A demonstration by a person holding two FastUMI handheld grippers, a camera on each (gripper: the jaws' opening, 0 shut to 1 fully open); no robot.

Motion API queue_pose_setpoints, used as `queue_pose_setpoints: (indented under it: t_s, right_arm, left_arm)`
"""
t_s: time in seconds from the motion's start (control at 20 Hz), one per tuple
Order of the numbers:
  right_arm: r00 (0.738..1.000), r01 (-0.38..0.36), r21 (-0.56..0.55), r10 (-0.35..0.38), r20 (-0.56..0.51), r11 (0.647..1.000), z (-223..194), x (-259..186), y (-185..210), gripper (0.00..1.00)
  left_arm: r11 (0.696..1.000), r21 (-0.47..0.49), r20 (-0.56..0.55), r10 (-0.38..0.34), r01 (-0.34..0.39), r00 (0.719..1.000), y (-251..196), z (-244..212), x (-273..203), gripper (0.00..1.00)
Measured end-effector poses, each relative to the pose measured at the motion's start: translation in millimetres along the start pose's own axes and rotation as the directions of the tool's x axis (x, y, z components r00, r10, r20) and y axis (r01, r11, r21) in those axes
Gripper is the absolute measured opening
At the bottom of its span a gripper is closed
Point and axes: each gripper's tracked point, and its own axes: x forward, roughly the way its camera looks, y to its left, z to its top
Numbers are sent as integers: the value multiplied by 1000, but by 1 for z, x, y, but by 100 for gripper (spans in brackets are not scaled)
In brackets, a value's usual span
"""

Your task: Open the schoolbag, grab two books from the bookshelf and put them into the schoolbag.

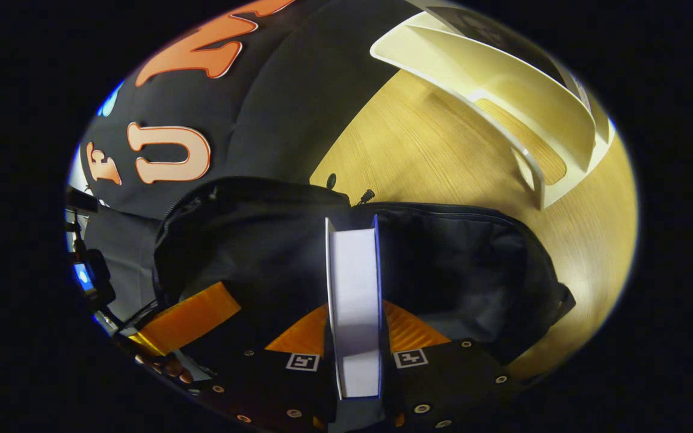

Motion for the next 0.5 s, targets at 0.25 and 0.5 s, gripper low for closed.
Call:
queue_pose_setpoints:
  t_s: [0.25,0.5]
  right_arm:
    - [1000,-2,13,3,-29,1000,-6,8,-1,33]
    - [985,126,-90,-135,-103,988,-11,-16,-30,45]
  left_arm:
    - [1000,-6,7,14,-14,1000,6,-1,1,7]
    - [999,-18,19,47,-47,999,20,0,2,7]
